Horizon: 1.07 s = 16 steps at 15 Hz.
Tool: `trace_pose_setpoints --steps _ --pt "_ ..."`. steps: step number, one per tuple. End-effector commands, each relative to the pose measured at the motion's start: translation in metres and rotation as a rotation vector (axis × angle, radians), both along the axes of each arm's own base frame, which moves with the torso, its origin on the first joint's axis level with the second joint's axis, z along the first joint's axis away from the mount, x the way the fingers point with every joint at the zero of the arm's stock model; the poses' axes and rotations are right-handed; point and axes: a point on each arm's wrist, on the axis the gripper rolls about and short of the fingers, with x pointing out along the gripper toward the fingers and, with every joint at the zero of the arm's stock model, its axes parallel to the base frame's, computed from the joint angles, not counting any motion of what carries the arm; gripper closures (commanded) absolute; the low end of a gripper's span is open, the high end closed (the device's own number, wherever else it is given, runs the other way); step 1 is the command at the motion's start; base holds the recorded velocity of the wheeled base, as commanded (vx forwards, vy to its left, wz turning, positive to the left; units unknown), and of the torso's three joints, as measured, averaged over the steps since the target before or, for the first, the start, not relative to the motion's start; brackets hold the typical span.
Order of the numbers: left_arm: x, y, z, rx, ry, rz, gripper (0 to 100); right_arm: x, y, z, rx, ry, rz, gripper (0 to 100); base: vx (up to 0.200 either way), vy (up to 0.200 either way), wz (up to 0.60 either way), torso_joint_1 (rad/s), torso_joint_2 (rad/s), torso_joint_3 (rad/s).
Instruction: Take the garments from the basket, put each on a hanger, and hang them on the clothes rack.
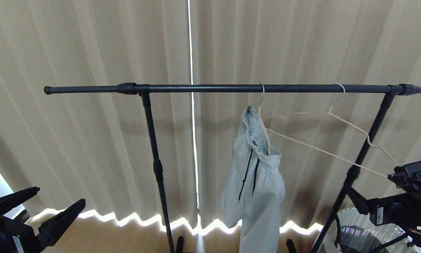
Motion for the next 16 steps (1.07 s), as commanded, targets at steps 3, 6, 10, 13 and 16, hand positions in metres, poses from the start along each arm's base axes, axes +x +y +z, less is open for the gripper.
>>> trace_pose_setpoints --steps 3,6,10,13,16 --pt "-0.002 0.0 -0.001 0.0 -0.001 0.001 0 0.008 0.0 -0.001 -0.077 0.025 -0.055 0 0.0 0.0 0.0 0.0 0.0 0.0" --pt "-0.001 0.0 -0.002 0.001 0.004 0.001 0 0.037 -0.006 0.009 -0.073 0.018 -0.105 0 0.0 0.0 0.0 0.0 0.0 0.0" --pt "0.0 0.0 -0.002 0.003 0.009 0.001 0 0.046 -0.012 0.043 -0.066 0.008 -0.141 0 0.0 0.0 0.0 0.0 0.0 0.0" --pt "0.0 0.0 -0.003 0.006 0.014 -0.001 0 0.026 -0.013 0.061 -0.055 0.122 -0.141 0 0.0 0.0 0.0 0.0 0.0 0.0" --pt "-0.002 0.001 -0.008 0.006 0.024 0.002 0 0.012 -0.013 0.038 -0.009 0.274 -0.164 0 0.0 0.0 0.0 0.0 0.0 0.0"
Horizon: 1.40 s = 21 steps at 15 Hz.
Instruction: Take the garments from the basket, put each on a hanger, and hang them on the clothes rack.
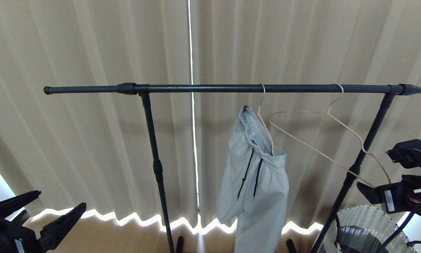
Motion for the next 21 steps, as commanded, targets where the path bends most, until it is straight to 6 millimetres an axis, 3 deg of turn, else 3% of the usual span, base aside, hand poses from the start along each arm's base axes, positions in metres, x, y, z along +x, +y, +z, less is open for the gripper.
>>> trace_pose_setpoints --steps 1,3,6,12,21 --pt "-0.002 0.001 -0.005 0.002 0.014 0.005 0 -0.019 -0.001 -0.007 0.006 0.018 -0.004 0 0.0 0.0 0.0 0.0 0.0 0.0" --pt "-0.005 0.003 -0.009 0.006 0.016 0.026 0 -0.036 -0.001 -0.013 -0.006 0.037 0.003 0 0.0 0.0 0.0 0.0 0.0 0.0" --pt "-0.006 0.004 -0.013 0.009 0.033 0.029 0 -0.048 -0.002 -0.02 -0.013 0.053 0.005 0 0.0 0.0 0.0 0.0 0.0 0.0" --pt "-0.01 0.004 -0.011 0.012 0.008 0.024 0 -0.074 -0.004 -0.016 -0.091 -0.003 0.067 0 0.0 0.0 0.0 0.0 0.0 0.0" --pt "-0.012 0.005 -0.01 0.01 -0.006 0.024 0 -0.078 -0.005 -0.02 -0.104 0.005 0.062 0 0.0 0.0 0.0 0.0 0.0 0.0"
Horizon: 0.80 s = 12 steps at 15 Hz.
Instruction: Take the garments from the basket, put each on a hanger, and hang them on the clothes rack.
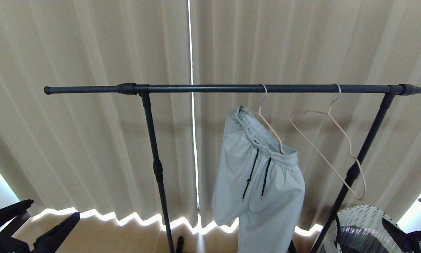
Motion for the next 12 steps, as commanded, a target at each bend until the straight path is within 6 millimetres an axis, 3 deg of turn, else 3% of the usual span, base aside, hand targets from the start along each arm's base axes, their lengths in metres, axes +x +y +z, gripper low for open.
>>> trace_pose_setpoints --steps 1,3,6,12 --pt "-0.0005 0.0001 -0.0011 0.001 0.002 0.0 0 -0.0003 0.0001 0.0002 0.0 -0.003 0.001 0 0.0 0.0 0.0 0.0 0.0 0.0" --pt "-0.0039 0.0005 -0.0102 0.008 0.031 -0.002 0 -0.0012 0.0 0.0016 0.001 -0.014 0.001 0 0.0 0.0 0.0 0.0 0.0 0.0" --pt "-0.001 0.0002 -0.001 -0.006 -0.001 0.002 0 -0.001 -0.0002 0.0015 0.001 -0.012 -0.001 0 0.0 0.0 0.0 -0.025 0.06 0.035" --pt "-0.0017 0.0004 -0.0017 0.0 -0.004 0.002 0 -0.0014 -0.0002 0.0012 0.002 -0.012 0.001 0 0.0 0.0 0.0 -0.176 0.44 0.254"
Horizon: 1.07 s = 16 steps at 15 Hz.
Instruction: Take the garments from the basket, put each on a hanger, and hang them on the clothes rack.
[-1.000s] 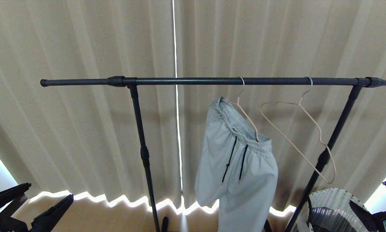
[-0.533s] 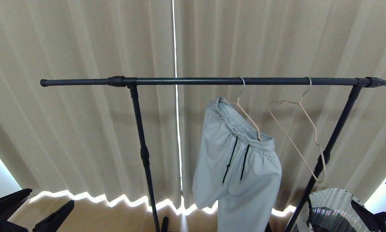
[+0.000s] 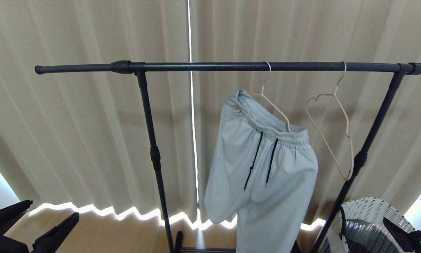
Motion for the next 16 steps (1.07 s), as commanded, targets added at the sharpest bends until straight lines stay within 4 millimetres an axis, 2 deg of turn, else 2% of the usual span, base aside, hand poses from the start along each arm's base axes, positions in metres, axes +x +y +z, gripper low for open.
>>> trace_pose_setpoints --steps 1,9,14,16 --pt "0.0001 0.0 0.0004 -0.001 -0.002 0.001 0 0.0003 0.0001 -0.0003 0.0 0.002 0.001 0 0.0 0.0 0.0 -0.203 0.51 0.295" --pt "-0.0043 0.0004 0.0038 -0.003 -0.036 -0.003 0 -0.0011 0.0003 -0.0031 0.003 0.01 0.009 0 0.0 0.0 0.0 -0.168 0.47 0.303" --pt "-0.0064 0.0006 0.0051 -0.006 -0.049 -0.006 0 -0.0001 0.0005 -0.0006 0.007 -0.001 0.012 0 0.0 0.0 0.0 -0.118 0.45 0.33" --pt "-0.0051 0.0002 0.003 -0.004 -0.034 -0.009 0 -0.0013 0.0017 0.0007 0.039 -0.013 0.066 0 0.0 0.0 0.0 -0.058 0.41 0.334"
